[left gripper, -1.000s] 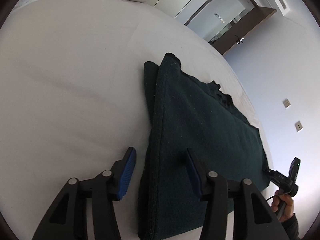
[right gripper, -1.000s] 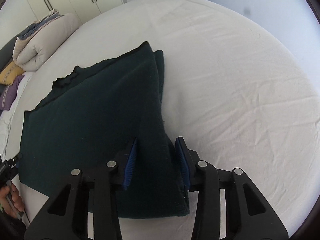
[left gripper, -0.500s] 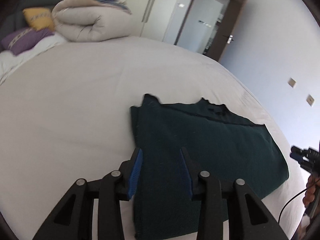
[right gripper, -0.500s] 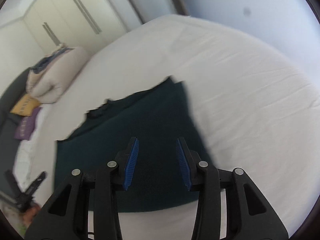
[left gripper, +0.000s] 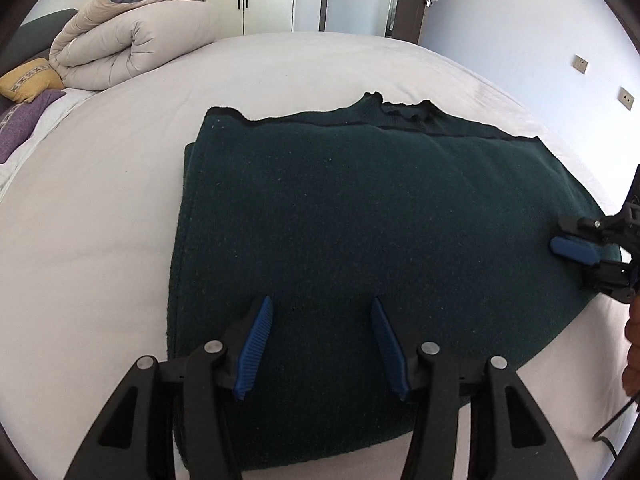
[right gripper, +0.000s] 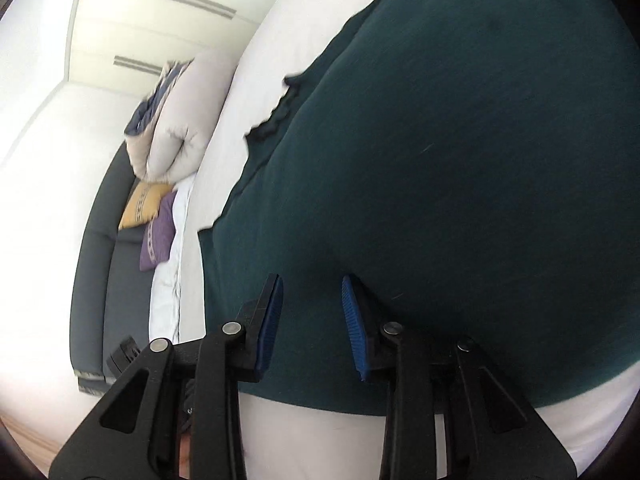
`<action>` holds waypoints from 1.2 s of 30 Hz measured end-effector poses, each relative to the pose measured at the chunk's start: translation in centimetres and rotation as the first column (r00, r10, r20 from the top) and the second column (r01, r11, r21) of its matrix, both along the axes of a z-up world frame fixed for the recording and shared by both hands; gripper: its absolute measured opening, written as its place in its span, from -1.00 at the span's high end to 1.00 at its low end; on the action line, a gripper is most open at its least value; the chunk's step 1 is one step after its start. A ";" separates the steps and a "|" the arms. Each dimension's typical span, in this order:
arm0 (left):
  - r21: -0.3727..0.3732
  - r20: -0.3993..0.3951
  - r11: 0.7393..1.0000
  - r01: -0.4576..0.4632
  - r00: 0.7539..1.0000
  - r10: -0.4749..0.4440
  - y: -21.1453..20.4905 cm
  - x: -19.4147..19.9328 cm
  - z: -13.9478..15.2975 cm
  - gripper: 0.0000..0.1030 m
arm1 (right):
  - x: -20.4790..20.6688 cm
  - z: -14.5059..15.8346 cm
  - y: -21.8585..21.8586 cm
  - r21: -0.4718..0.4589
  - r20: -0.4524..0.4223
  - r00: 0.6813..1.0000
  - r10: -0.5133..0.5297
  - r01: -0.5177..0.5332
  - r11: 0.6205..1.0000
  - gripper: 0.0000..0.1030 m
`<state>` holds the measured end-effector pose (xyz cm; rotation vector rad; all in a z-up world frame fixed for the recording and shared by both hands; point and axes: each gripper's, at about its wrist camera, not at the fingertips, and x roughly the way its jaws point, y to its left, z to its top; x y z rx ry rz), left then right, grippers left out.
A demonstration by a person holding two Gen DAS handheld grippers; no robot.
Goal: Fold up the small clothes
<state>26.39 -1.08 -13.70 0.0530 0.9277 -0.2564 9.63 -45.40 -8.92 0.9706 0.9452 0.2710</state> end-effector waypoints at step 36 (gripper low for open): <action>-0.002 -0.016 1.000 0.008 1.000 -0.008 -0.1 -0.1 0.3 -0.09 | 21.2 -2.4 9.0 0.005 0.030 0.999 -0.031 0.031 0.999 0.65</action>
